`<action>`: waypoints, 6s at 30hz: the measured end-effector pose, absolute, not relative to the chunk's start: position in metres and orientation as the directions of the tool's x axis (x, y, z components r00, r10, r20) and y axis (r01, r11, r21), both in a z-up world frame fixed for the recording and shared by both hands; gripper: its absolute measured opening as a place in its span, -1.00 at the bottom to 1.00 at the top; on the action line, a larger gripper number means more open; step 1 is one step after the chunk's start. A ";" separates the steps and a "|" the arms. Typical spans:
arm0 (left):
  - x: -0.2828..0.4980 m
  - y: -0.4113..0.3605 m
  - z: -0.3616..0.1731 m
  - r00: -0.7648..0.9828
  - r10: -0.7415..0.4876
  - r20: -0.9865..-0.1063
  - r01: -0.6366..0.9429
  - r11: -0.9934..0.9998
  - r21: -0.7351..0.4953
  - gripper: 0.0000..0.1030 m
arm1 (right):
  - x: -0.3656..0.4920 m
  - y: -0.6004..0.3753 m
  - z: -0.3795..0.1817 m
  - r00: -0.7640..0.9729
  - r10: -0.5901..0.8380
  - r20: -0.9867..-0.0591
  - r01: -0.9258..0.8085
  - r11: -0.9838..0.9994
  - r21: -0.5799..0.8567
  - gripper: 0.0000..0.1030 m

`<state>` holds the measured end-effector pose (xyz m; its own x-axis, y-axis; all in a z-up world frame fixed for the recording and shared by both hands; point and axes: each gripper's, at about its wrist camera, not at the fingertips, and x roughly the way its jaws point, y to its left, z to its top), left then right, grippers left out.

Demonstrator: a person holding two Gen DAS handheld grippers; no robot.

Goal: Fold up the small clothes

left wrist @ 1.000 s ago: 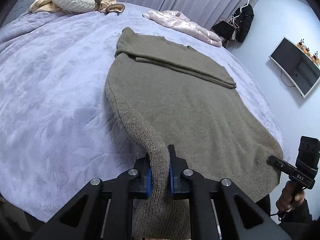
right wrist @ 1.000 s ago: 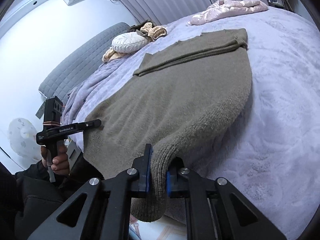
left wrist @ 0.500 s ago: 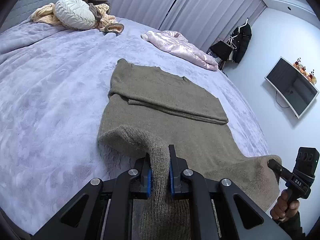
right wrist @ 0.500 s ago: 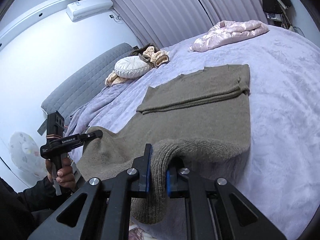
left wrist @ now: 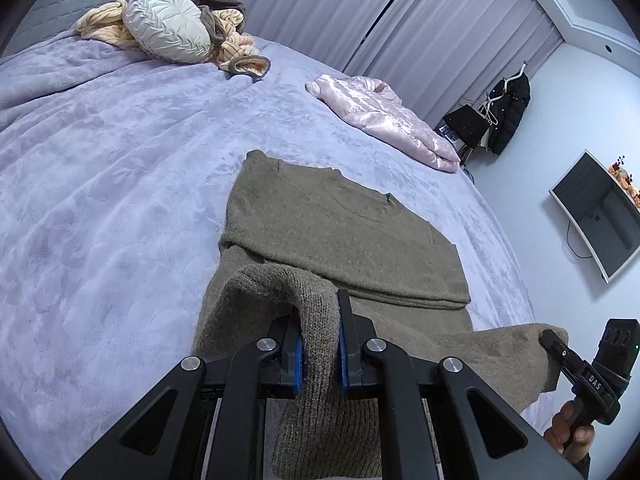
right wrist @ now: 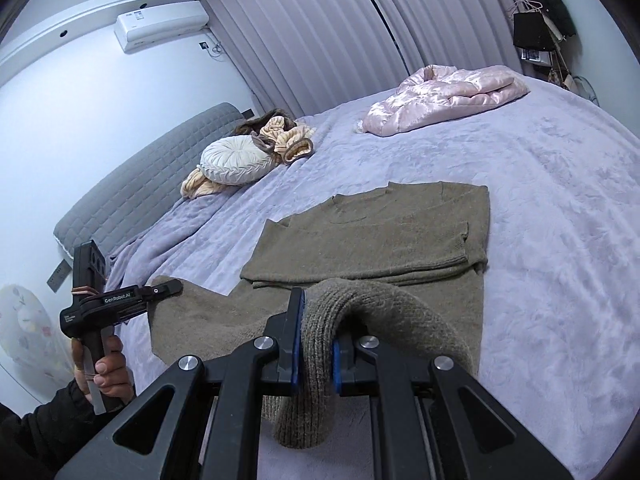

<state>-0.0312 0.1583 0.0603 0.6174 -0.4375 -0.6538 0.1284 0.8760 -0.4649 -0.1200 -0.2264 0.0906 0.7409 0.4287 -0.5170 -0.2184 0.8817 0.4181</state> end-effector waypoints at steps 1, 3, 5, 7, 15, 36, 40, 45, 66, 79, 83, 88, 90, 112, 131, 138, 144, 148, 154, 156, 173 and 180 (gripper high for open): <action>-0.026 0.157 0.060 0.616 -0.431 -0.660 0.121 0.879 -0.462 -0.73 | -0.116 -0.225 0.092 0.742 0.422 -0.521 -0.214 0.885 0.413 -0.76; -0.017 0.157 0.060 0.609 -0.425 -0.669 0.106 0.880 -0.463 -0.73 | -0.105 -0.224 0.094 0.740 0.410 -0.532 -0.198 0.890 0.410 -0.76; -0.007 0.158 0.060 0.601 -0.420 -0.680 0.091 0.881 -0.464 -0.73 | -0.093 -0.223 0.094 0.738 0.395 -0.548 -0.178 0.896 0.406 -0.76; 0.004 0.157 0.061 0.596 -0.417 -0.687 0.083 0.882 -0.464 -0.73 | -0.081 -0.224 0.094 0.734 0.383 -0.561 -0.160 0.900 0.406 -0.76; 0.048 0.144 0.062 0.581 -0.401 -0.709 0.083 0.895 -0.438 -0.73 | -0.030 -0.228 0.100 0.723 0.317 -0.613 -0.081 0.921 0.381 -0.76; 0.177 0.112 0.031 0.498 -0.382 -0.779 0.023 0.903 -0.428 -0.73 | 0.090 -0.249 0.068 0.680 0.280 -0.677 0.026 0.914 0.404 -0.76; 0.196 0.115 0.001 0.431 -0.379 -0.819 -0.035 0.900 -0.434 -0.72 | 0.106 -0.254 0.048 0.659 0.272 -0.701 0.055 0.912 0.406 -0.76; 0.213 0.138 -0.051 0.330 -0.490 -0.807 -0.187 0.804 -0.564 -0.61 | 0.125 -0.265 0.014 0.612 0.265 -0.745 0.135 0.894 0.428 -0.76; 0.109 0.077 -0.008 0.227 -0.444 -0.867 0.565 0.785 -0.253 0.87 | 0.082 -0.228 0.016 0.519 0.192 -0.833 -0.179 0.977 0.114 0.48; 0.181 0.034 -0.027 0.200 -0.418 -0.886 0.490 0.826 -0.279 0.87 | 0.130 -0.201 -0.010 0.442 0.170 -0.881 -0.318 0.948 0.023 0.48; 0.214 0.046 -0.027 0.215 -0.439 -0.873 0.379 0.861 -0.339 0.86 | 0.151 -0.204 -0.002 0.466 0.196 -0.863 -0.284 0.957 0.064 0.48; 0.237 0.066 -0.023 0.246 -0.503 -0.828 0.274 0.856 -0.439 0.86 | 0.175 -0.215 0.006 0.505 0.224 -0.834 -0.192 0.971 0.144 0.48; 0.249 0.083 -0.020 0.289 -0.535 -0.794 0.189 0.845 -0.501 0.86 | 0.184 -0.225 0.005 0.526 0.225 -0.820 -0.124 0.974 0.188 0.48; 0.229 0.083 -0.019 0.417 -0.251 -0.874 0.171 0.966 -0.195 0.86 | 0.183 -0.258 -0.014 0.515 -0.055 -0.856 0.138 0.990 0.020 0.52; 0.096 0.175 -0.045 0.411 -0.385 -0.826 -0.017 0.903 -0.429 0.87 | 0.068 -0.193 -0.004 0.486 -0.040 -0.873 0.068 0.998 -0.008 0.61; 0.099 0.154 -0.060 0.373 -0.326 -0.869 -0.021 0.933 -0.359 0.97 | 0.057 -0.174 0.055 0.561 0.012 -0.828 0.045 0.998 0.045 0.61; 0.103 0.139 -0.064 0.389 -0.286 -0.876 0.006 0.951 -0.308 0.97 | 0.080 -0.130 0.074 0.541 0.026 -0.841 -0.018 1.000 0.020 0.61; 0.106 0.140 -0.067 0.400 -0.302 -0.865 0.024 0.947 -0.320 0.97 | 0.108 -0.095 0.073 0.502 0.033 -0.865 -0.049 0.999 0.010 0.61; 0.107 0.142 -0.067 0.416 -0.318 -0.852 0.040 0.942 -0.332 0.97 | 0.163 -0.030 0.053 0.412 0.026 -0.911 -0.116 0.993 -0.025 0.61; 0.106 0.143 -0.066 0.420 -0.323 -0.848 0.044 0.941 -0.336 0.97 | 0.176 -0.011 0.048 0.396 0.014 -0.918 -0.131 0.991 -0.041 0.61; 0.097 0.152 -0.072 0.374 -0.573 -0.729 0.213 0.818 -0.534 0.97 | 0.218 0.051 0.020 0.321 -0.004 -0.947 -0.207 0.975 -0.074 0.61; 0.089 0.167 -0.077 0.409 -0.617 -0.672 0.217 0.781 -0.585 0.97 | 0.232 0.055 0.022 0.312 0.022 -0.950 -0.172 0.985 -0.034 0.61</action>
<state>0.0890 0.1675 -0.0775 0.4094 -0.6169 -0.6721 0.2168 0.7814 -0.5852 0.2324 0.0548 0.0224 0.3124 0.0216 -0.9497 -0.1717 0.9846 -0.0341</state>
